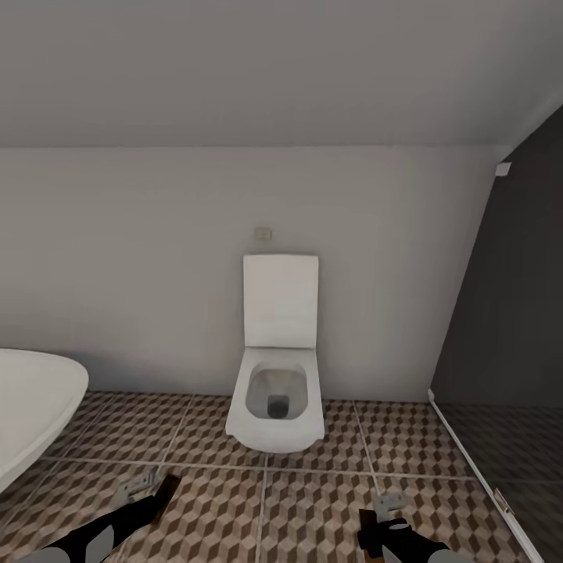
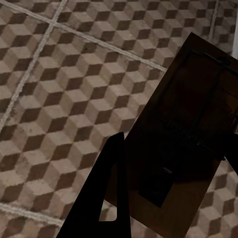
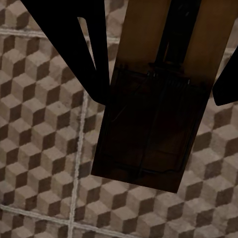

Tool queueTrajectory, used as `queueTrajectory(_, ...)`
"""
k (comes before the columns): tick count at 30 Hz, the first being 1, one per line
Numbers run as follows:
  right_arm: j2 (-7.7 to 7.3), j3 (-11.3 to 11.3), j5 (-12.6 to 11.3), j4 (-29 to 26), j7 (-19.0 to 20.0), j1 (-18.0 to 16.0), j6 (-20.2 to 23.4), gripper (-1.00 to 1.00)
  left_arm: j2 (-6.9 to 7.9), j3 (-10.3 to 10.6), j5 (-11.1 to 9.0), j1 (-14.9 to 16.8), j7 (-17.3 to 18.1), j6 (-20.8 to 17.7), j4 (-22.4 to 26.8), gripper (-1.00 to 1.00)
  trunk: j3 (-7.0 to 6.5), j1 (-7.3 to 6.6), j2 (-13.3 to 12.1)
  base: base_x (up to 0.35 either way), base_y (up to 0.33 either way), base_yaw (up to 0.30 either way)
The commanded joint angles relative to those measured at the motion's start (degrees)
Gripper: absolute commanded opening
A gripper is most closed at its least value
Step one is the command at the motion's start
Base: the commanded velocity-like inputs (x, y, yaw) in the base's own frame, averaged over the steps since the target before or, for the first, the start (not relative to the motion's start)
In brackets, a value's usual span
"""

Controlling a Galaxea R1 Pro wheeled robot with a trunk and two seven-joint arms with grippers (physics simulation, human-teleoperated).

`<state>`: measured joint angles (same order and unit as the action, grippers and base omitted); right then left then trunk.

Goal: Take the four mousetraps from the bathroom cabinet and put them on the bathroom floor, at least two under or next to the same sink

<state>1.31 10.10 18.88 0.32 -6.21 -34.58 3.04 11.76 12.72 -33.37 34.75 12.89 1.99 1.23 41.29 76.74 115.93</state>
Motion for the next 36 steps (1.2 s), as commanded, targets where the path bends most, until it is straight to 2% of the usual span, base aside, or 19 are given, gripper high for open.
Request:
queueTrajectory(1,0.03,0.45,0.46,0.03,-0.22,-0.05,0.17,-1.00,0.01,0.47,-0.47,0.05,0.21,0.20,-0.08,-1.00,0.24,0.22,0.44,0.000,0.000,0.000)
queueTrajectory(7,0.05,0.45,0.46,0.03,-0.32,-0.05,0.20,-1.00,0.02,0.47,-0.47,0.05,0.21,0.21,-0.08,-1.00,1.32,1.53,2.85,0.000,0.000,0.000)
queueTrajectory(10,0.47,0.70,0.03,1.01,0.58,-0.60,0.82,-1.00,1.00,0.47,-1.42,-0.66,1.01,0.05,-1.08,-1.00,1.31,1.53,2.84,0.000,0.000,0.000)
queueTrajectory(16,0.42,0.67,0.11,2.31,1.06,-0.55,0.95,-1.00,1.01,0.57,-1.58,-0.66,1.01,0.04,-1.67,-1.00,1.31,1.53,2.84,0.000,0.000,0.000)
queueTrajectory(29,0.43,0.80,0.11,-1.92,0.98,-1.01,1.60,-1.00,0.56,0.83,-1.44,-0.65,0.64,0.14,2.54,-1.00,1.31,1.53,2.84,0.000,0.000,0.000)
queueTrajectory(36,0.26,1.67,0.08,-4.19,0.96,-1.02,1.33,-1.00,0.55,0.82,-1.44,-0.65,0.47,-0.18,4.81,-1.00,1.31,1.53,2.84,0.000,0.000,0.000)
